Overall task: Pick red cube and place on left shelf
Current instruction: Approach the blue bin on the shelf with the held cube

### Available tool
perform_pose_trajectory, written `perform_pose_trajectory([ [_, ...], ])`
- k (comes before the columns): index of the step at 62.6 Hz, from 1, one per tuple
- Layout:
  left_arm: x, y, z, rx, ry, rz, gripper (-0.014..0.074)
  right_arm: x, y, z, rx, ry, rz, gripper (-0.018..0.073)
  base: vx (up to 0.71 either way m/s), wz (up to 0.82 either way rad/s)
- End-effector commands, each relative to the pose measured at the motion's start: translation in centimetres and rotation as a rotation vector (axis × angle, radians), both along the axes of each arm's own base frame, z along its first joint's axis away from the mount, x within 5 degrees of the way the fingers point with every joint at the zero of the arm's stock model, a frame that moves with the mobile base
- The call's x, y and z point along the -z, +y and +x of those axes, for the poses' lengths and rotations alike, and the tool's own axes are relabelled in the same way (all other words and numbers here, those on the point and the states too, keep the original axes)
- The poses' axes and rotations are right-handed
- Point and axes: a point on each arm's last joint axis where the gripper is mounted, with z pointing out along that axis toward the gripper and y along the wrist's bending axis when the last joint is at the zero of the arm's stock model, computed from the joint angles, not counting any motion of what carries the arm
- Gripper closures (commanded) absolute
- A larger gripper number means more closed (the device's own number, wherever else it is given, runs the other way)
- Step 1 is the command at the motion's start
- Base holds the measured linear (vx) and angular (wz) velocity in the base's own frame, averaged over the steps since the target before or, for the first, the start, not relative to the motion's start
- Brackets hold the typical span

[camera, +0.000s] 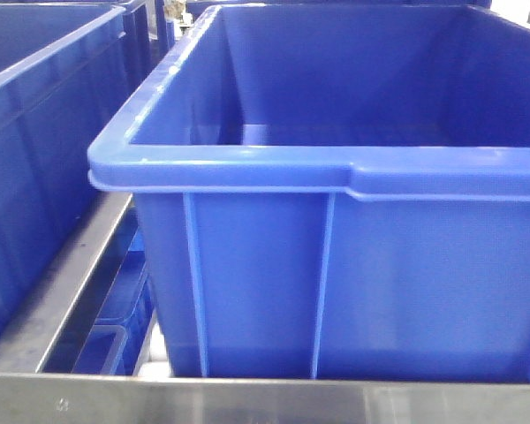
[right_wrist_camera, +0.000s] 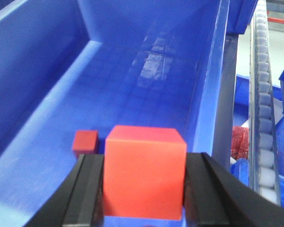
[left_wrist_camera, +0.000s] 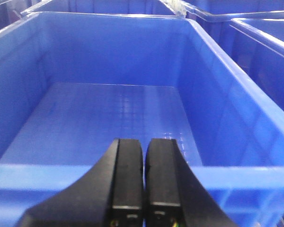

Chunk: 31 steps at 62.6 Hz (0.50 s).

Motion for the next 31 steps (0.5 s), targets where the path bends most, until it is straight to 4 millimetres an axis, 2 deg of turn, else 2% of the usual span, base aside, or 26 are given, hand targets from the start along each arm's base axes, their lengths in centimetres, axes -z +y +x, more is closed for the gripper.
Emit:
perform_pose_trajectory([
  [1, -0.06, 0.05, -0.02, -0.003, -0.075, -0.013, 0.0495, -1.55, 0.14, 0.14, -0.018, -0.097, 0.005, 0.0446, 0.1, -0.26],
  [31, -0.06, 0.05, -0.02, -0.003, -0.075, -0.013, 0.0495, -1.55, 0.14, 0.14, -0.018, -0.097, 0.005, 0.0446, 0.02, 0.02],
])
